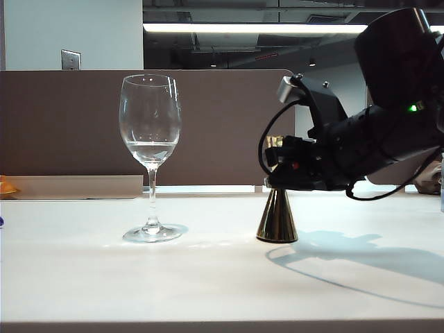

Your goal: Pick up the jigger and pour the water inside into the glass.

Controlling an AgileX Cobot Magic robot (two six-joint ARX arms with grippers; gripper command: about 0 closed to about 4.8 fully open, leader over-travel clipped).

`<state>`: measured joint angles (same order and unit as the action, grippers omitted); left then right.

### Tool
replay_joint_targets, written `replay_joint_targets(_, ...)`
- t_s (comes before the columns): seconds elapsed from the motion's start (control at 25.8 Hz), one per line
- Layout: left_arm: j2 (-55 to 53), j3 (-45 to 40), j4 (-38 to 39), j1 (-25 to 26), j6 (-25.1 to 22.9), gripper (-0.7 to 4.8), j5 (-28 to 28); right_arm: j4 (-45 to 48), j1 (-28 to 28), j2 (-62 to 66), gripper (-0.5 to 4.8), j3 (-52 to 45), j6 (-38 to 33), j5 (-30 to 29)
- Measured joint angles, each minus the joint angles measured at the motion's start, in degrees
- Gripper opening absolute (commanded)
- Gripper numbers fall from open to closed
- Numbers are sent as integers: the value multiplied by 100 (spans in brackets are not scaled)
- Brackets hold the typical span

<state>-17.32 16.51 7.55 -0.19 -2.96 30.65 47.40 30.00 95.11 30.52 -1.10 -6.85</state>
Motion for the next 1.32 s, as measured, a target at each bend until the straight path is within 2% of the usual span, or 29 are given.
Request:
replay_joint_targets(0.15,0,0,0,0,-2,-6,0,20,2,2,48,-2,-7,-2)
replay_joint_targets(0.31,0,0,0,0,0,-6,0,-28,2,2,-1,55,-7,-2)
replay_joint_targets(0.5,2,0,-2,0,20,-6,0,-173,2,-146,-1,304,50,-2)
replay_joint_targets(0.74,2,2,-2,0,251,-6,0,-1829,2,-942,-1,1327,695,-2)
replay_joint_targets(1.01,2,2,-2,0,568,-6,0,-3226,4,-1099,-1,2542,815,-2)
replay_joint_targets(1.32,2,2,-31,0,651,-6,-306,-4087,4,-1102,-1,3545,1027,-2)
